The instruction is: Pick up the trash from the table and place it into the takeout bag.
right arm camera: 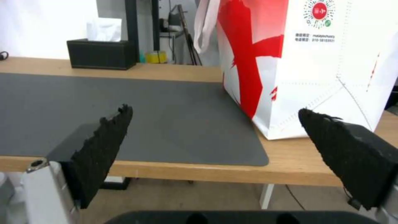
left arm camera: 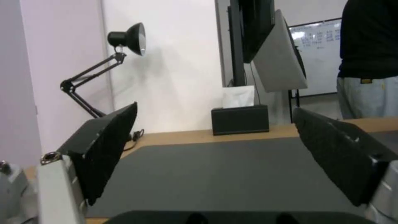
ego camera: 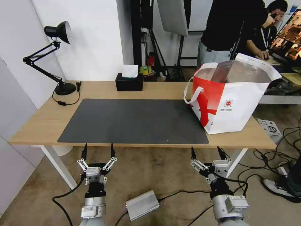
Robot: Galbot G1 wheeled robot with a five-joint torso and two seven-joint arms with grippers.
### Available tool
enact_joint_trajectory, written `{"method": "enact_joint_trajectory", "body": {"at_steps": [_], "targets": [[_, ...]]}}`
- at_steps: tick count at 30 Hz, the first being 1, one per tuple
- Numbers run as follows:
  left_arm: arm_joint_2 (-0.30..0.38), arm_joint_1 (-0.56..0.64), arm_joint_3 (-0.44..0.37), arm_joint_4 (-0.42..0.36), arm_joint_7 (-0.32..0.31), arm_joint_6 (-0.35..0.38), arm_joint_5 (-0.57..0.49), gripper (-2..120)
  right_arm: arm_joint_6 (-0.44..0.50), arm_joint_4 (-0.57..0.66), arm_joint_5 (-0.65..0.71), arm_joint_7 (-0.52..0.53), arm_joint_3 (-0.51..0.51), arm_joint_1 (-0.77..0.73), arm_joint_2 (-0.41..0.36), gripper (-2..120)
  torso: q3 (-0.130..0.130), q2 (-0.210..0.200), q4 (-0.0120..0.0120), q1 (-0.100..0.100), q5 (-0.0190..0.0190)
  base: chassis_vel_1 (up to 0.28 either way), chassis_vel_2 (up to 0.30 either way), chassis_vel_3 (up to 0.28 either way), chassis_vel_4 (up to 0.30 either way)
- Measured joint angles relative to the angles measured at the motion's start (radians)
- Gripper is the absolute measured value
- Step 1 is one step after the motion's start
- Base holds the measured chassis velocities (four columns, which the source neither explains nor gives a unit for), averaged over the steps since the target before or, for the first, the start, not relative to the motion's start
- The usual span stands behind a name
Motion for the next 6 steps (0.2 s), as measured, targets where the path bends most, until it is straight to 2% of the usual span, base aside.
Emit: {"method": "enact_joint_trajectory", "body": {"at_steps": [6], "targets": [[-0.008, 0.012, -0.002, 0.007, -0.001, -0.012, 0.023, 100, 0.0, 0.0, 0.0, 0.0, 0.0, 0.0, 0.0, 100, 0.0, 0.0, 0.0, 0.0, 0.0, 0.0, 0.0, 0.0, 0.0]]}}
